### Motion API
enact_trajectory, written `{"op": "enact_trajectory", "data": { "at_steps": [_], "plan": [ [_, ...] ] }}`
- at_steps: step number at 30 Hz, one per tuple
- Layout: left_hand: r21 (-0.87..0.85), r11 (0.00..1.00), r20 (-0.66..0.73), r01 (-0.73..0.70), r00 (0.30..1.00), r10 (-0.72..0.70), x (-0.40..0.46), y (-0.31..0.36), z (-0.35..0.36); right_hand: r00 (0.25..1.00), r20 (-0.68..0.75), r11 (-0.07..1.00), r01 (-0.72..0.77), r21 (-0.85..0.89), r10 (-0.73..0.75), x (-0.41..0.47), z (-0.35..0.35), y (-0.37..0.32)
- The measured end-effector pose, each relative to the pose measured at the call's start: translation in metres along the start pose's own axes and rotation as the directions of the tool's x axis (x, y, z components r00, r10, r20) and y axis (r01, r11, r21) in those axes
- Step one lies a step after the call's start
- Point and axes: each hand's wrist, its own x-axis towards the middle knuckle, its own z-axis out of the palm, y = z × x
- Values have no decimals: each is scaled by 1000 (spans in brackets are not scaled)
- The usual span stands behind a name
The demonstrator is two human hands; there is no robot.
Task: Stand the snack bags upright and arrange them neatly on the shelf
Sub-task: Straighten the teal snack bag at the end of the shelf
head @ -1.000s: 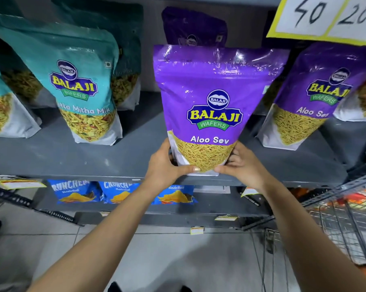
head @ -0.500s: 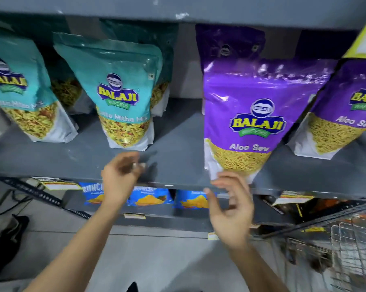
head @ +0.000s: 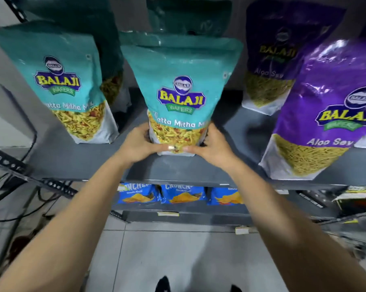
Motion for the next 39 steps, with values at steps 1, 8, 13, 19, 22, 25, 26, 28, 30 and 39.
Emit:
{"op": "enact_trajectory", "data": {
  "at_steps": [1, 8, 13, 19, 22, 25, 26, 28, 30, 39],
  "plan": [
    [9, 1000, -12, -2, 1000, 3, -11, -3, 4, 1000, 1, 1000, 2, 5, -2, -11, -1, 3],
    [-29, 999, -28, 13, 1000, -13, -61, -10, 23, 1000, 8, 997, 8, 76, -9, -69, -1, 9],
    [-115, 993, 55, 22, 998, -16, -70, -4, 22, 998, -46, 994, 56, 98, -51, -88, -2, -7],
    [-294, 956, -227, 6, 971, -77, -94, -30, -32, 709, -595, 919, 364, -150, -378, -136, 44, -22],
    [-285, 958, -507, -12, 851, -140, -100, -53, -80, 704, -492, 855, 469, -220, -513, -128, 97, -32],
    [-216, 976, -607, 33, 778, -160, -85, -71, -125, 859, -269, 900, 403, -169, -435, -86, 153, -61],
    [-203, 977, -591, 69, 787, -178, -75, -74, -138, 910, -196, 928, 337, -161, -365, -66, 169, -71],
    [-213, 973, -502, 88, 845, -186, -53, -76, -159, 979, -67, 974, 183, -135, -194, -22, 193, -88],
    [-226, 971, -393, 76, 905, -162, -34, -76, -175, 999, 30, 995, 46, -84, -44, 23, 202, -101],
    [-221, 972, -261, 77, 956, -135, -60, -92, -194, 986, 157, 999, -49, -8, 50, 31, 230, -94]
  ]
}}
